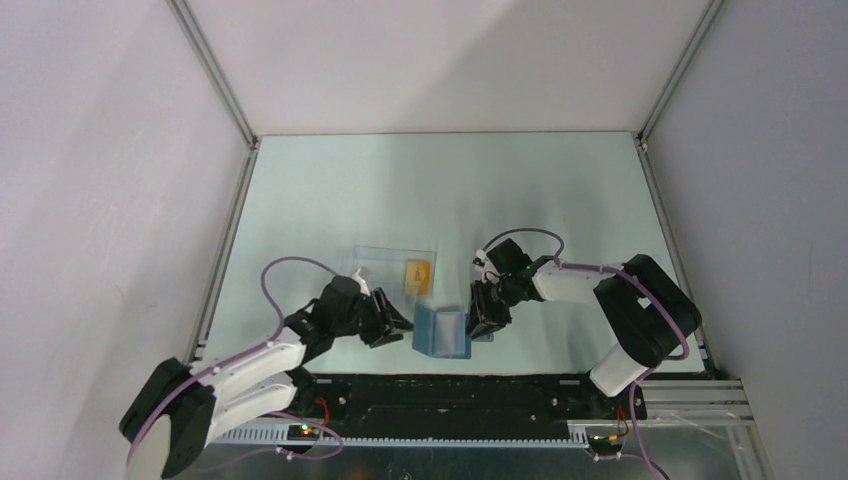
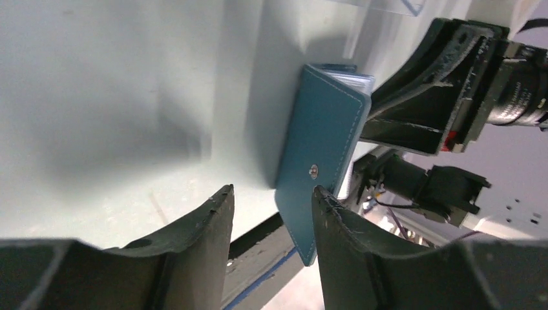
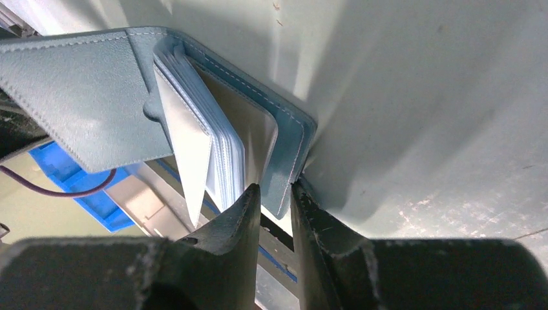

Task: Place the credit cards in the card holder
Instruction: Close the card holder at the center of the board.

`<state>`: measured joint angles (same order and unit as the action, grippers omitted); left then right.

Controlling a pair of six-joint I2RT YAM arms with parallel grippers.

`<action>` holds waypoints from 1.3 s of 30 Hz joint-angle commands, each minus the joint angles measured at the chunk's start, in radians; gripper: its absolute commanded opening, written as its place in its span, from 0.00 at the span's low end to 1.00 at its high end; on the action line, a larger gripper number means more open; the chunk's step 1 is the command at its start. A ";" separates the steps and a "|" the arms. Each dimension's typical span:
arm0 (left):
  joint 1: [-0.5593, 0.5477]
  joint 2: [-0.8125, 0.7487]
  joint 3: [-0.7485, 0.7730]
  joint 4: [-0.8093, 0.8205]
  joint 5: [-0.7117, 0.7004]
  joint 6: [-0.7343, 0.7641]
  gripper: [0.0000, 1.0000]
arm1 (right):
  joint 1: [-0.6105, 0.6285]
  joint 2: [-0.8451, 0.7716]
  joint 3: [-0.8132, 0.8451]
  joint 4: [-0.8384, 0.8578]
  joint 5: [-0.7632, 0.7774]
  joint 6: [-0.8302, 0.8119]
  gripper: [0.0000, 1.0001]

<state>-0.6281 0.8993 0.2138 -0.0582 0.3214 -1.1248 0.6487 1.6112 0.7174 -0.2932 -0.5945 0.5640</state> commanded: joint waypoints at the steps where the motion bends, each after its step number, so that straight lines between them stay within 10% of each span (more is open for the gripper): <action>1: -0.026 0.111 0.101 0.186 0.110 0.036 0.51 | 0.001 0.018 0.025 0.017 -0.014 -0.018 0.28; 20: -0.282 0.711 0.366 0.462 0.125 -0.065 0.34 | -0.026 -0.006 0.026 0.018 -0.056 -0.006 0.29; 31: -0.294 0.701 0.308 0.519 0.022 -0.138 0.18 | -0.072 -0.168 0.095 -0.117 -0.064 -0.030 0.48; 39: -0.276 0.591 0.308 0.589 0.085 -0.138 0.29 | -0.123 -0.210 0.128 -0.247 0.000 -0.097 0.58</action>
<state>-0.9192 1.5822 0.5236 0.4587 0.3943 -1.2575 0.5434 1.4113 0.8165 -0.4416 -0.6292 0.5213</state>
